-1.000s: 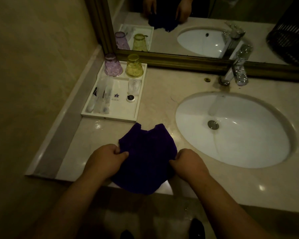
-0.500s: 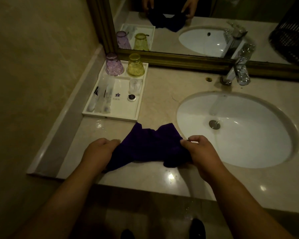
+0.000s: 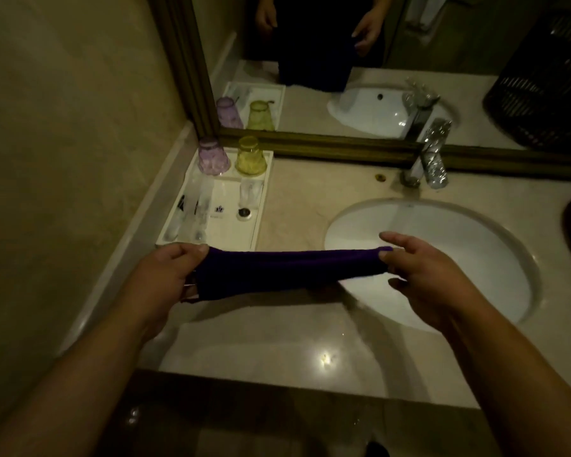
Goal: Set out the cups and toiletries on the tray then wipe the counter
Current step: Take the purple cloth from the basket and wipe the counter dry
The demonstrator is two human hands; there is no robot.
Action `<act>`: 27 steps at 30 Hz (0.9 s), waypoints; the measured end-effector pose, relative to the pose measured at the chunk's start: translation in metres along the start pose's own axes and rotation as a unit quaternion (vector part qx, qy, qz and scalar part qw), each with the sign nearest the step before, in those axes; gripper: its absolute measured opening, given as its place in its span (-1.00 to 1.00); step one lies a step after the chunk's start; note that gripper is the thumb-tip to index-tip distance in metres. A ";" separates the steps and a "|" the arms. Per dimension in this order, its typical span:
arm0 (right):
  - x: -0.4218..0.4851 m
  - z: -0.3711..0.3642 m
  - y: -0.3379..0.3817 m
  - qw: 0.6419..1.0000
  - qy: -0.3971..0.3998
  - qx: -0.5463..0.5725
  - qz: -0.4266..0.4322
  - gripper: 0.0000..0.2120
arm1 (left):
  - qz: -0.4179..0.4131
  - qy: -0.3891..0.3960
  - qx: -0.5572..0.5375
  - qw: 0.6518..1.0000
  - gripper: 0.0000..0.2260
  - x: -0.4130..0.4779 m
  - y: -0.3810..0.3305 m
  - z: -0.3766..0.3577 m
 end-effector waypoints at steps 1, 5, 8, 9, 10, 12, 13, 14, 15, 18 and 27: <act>-0.003 0.004 0.021 1.000 0.012 -0.010 0.021 -0.67 | -0.015 0.007 -0.003 1.000 -0.81 -0.002 -0.018 -0.002; -0.023 0.034 0.104 0.984 -0.013 -0.114 0.135 -0.63 | -0.103 0.031 -0.007 0.994 -0.80 -0.012 -0.091 -0.009; -0.036 0.058 0.142 0.921 -0.097 -0.319 0.201 -0.77 | -0.197 0.013 0.066 0.978 -0.80 -0.019 -0.135 -0.019; -0.039 0.062 0.148 0.897 -0.114 -0.372 0.210 -0.82 | -0.219 0.003 0.102 0.970 -0.80 -0.021 -0.145 -0.024; -0.042 0.067 0.152 0.880 -0.127 -0.403 0.219 -0.86 | -0.233 -0.005 0.129 0.964 -0.80 -0.021 -0.151 -0.031; -0.046 0.079 0.156 0.870 -0.146 -0.408 0.237 -0.90 | -0.244 -0.013 0.152 0.958 -0.78 -0.022 -0.157 -0.045; -0.047 0.087 0.156 0.880 -0.149 -0.383 0.239 -0.89 | -0.247 -0.014 0.149 0.957 -0.79 -0.023 -0.159 -0.051; -0.046 0.095 0.153 0.897 -0.148 -0.347 0.232 -0.88 | -0.248 -0.011 0.140 0.959 -0.81 -0.022 -0.160 -0.058; -0.045 0.103 0.148 0.916 -0.141 -0.306 0.218 -0.88 | -0.248 -0.005 0.131 0.960 -0.82 -0.023 -0.162 -0.065; -0.042 0.121 0.132 0.962 -0.103 -0.187 0.169 -0.90 | -0.229 0.030 0.142 0.962 -0.79 -0.022 -0.160 -0.091; -0.072 0.225 0.109 0.964 -0.155 -0.135 0.169 -0.91 | -0.151 0.217 0.077 0.961 -0.94 -0.042 -0.165 -0.198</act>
Point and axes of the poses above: each hand's wrist, its own x-axis towards the middle knuckle, its own z-axis out of the back of the hand, y = z × x, the point moved 9 cm from there along x, towards the middle knuckle, and after that the axes turned 2 degrees about x, right-handed, at the moved point
